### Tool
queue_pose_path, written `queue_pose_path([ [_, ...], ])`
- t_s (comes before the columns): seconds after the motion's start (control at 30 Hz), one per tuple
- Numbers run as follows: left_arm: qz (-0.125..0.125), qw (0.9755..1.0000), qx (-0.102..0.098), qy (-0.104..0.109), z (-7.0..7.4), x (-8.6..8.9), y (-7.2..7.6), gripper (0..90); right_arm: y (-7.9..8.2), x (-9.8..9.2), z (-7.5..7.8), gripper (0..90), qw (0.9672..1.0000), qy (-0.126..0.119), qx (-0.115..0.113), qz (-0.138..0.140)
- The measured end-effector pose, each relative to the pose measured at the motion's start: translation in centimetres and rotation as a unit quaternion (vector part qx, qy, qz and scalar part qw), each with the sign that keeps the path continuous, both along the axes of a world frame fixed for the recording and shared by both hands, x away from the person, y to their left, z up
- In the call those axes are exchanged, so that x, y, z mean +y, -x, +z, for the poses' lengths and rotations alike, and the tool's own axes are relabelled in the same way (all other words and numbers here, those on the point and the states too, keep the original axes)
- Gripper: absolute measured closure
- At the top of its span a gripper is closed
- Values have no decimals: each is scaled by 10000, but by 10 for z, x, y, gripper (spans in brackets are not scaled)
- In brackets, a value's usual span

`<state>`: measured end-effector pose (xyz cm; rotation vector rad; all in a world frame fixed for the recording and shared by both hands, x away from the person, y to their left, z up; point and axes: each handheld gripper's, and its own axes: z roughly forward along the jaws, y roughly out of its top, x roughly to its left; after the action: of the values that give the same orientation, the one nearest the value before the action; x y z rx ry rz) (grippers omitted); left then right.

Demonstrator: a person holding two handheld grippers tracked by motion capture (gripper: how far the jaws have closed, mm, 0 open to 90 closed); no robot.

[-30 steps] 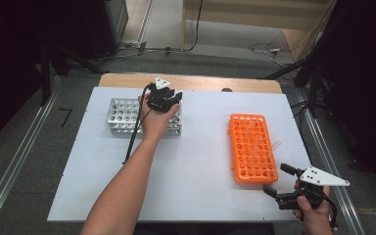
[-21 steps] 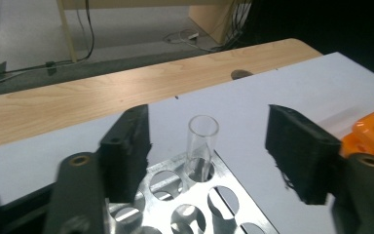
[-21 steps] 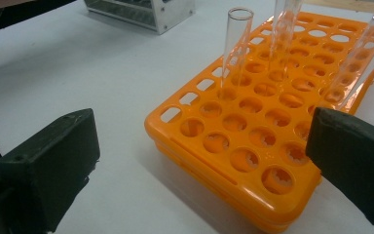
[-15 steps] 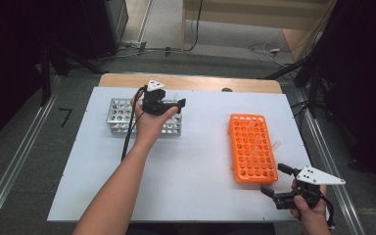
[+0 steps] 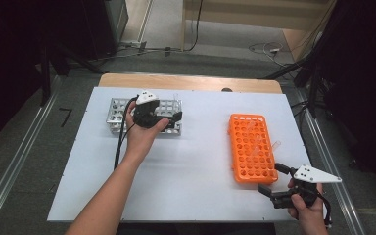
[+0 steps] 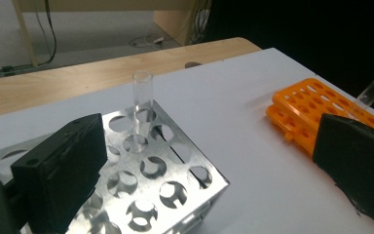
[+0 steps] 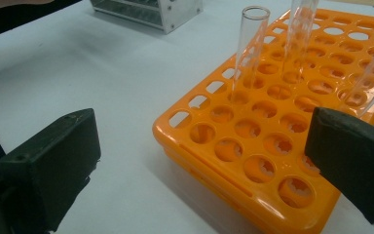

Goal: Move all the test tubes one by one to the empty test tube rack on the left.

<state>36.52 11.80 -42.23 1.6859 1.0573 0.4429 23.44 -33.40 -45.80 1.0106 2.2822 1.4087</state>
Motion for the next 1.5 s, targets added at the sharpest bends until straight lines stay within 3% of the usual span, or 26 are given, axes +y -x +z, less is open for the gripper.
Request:
queue_pose_path([
  [0.5,-137,9994,-322,34,-2,7,63,0,-4,1,2,14,10000,-69,-28,-14],
  [0.7,-234,9988,-391,165,-5,10,86,0,-6,4,3,38,9999,-94,-48,-12],
  [1.07,-156,9986,-436,243,-10,24,121,0,-20,12,7,57,9998,-186,47,-25],
  [1.3,-127,9986,-413,290,-14,35,136,0,-32,17,5,233,9997,-157,145,-141],
  [1.5,-125,9989,-360,282,-19,39,146,0,-42,26,1,403,9992,61,202,-335],
])
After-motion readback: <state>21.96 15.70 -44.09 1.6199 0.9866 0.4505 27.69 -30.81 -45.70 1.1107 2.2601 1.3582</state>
